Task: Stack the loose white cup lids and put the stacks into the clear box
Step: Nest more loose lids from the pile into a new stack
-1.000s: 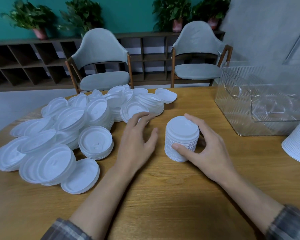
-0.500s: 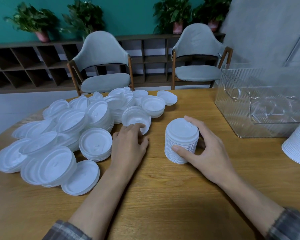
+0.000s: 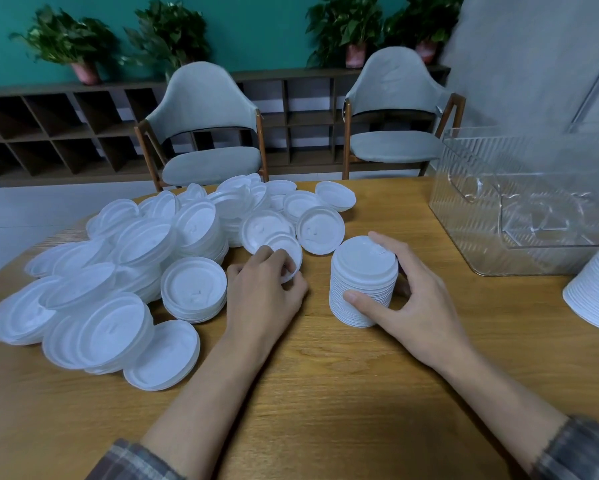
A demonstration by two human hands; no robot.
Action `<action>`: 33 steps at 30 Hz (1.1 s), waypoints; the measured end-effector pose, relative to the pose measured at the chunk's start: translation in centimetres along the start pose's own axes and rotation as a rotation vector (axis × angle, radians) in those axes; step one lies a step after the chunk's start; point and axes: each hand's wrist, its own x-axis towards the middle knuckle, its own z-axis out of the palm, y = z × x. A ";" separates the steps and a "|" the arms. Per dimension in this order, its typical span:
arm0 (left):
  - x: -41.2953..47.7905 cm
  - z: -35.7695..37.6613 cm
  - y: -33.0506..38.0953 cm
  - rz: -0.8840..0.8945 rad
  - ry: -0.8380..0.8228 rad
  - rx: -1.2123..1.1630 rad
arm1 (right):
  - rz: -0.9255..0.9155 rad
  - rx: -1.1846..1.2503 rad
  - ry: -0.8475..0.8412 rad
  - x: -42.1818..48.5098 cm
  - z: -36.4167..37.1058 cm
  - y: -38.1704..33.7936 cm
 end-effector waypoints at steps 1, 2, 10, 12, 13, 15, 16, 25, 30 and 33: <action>-0.1 -0.1 0.3 0.025 0.016 -0.024 | 0.000 -0.001 0.001 0.0 0.0 0.0; -0.2 -0.3 0.6 0.053 0.027 -0.067 | 0.001 -0.003 0.002 0.0 0.0 0.0; -0.5 -1.8 2.5 -0.132 0.024 -0.836 | -0.021 0.016 0.017 -0.1 0.0 0.0; -0.1 -1.9 2.3 -0.204 0.038 -1.002 | -0.022 0.019 0.018 -0.1 0.0 0.0; 0.1 -2.0 2.3 -0.245 0.034 -1.082 | -0.022 0.020 0.017 -0.2 -0.1 0.0; 0.3 -2.2 2.3 -0.313 0.002 -1.237 | -0.017 0.021 0.010 -0.1 0.0 0.0; 0.3 -2.3 2.4 -0.336 -0.028 -1.308 | -0.016 0.023 0.008 -0.1 0.0 0.0; -0.1 -1.4 3.1 -0.278 -0.158 -1.172 | -0.031 0.041 -0.044 -0.1 0.2 -0.2; -0.6 -1.1 3.6 -0.192 -0.185 -0.989 | -0.051 0.017 -0.042 -0.1 0.3 -0.2; -0.7 -1.1 3.7 -0.186 -0.202 -0.964 | -0.061 0.017 -0.031 -0.2 0.3 -0.4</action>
